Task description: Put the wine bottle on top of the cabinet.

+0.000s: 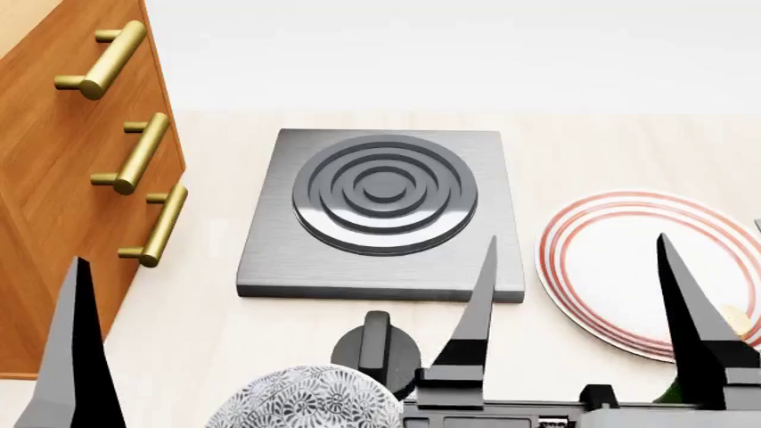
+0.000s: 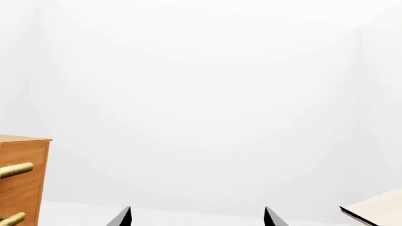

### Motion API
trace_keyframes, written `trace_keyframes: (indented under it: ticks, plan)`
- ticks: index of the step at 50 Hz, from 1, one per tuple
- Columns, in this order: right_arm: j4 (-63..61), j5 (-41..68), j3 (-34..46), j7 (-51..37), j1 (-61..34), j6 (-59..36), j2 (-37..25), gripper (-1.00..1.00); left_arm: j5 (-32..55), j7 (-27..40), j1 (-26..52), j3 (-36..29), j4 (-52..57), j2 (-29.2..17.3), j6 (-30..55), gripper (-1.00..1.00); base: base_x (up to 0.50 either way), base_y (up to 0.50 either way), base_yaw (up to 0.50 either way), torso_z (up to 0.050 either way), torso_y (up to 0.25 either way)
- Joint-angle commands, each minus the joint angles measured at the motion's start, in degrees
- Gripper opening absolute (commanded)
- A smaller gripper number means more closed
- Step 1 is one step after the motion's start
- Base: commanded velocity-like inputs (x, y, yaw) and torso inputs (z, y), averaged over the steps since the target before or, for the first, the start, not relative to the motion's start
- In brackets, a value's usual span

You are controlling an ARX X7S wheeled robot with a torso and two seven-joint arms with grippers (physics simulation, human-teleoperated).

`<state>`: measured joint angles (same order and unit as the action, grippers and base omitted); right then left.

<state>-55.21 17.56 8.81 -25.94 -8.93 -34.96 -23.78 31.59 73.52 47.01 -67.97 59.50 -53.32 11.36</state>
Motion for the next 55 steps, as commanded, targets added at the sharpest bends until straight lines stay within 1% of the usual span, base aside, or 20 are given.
trace_keyframes:
  ticks: [1,16,34,38,43,55]
  plan:
    - [2.86,0.58,-4.55,-0.33,-0.12,-0.76,-2.62,1.00,0.29,1.29,1.95,-2.09,0.09,-0.45,-0.69,1.00,0.00,0.00,0.00,0.000,0.000]
    - [6.66,1.11,-10.93,-0.57,5.41,3.89,-3.13,1.00,0.32,2.31,3.67,-4.36,-0.29,-0.89,-1.65,1.00,0.00,0.00,0.00,0.000,0.000]
    - [12.39,-0.43,-11.74,0.36,10.68,10.86,-2.13,1.00,0.14,3.08,4.72,-6.00,-0.51,-1.07,-2.19,1.00,0.00,0.00,0.00,0.000,0.000]
    - [13.40,-0.63,-11.64,0.53,10.71,11.36,-2.18,1.00,0.33,3.19,5.17,-6.40,-0.34,-0.45,-1.72,1.00,0.00,0.00,0.00,0.000,0.000]
    - [15.05,-0.71,-11.61,0.91,9.92,11.79,-2.40,1.00,0.35,3.42,5.35,-6.58,-0.39,-0.96,-2.20,1.00,0.00,0.00,0.00,0.000,0.000]
    - [21.37,-1.82,-9.79,2.42,5.21,11.53,-3.56,1.00,0.27,3.58,5.87,-7.45,-0.60,-0.47,-2.13,1.00,0.00,0.00,0.00,0.000,0.000]
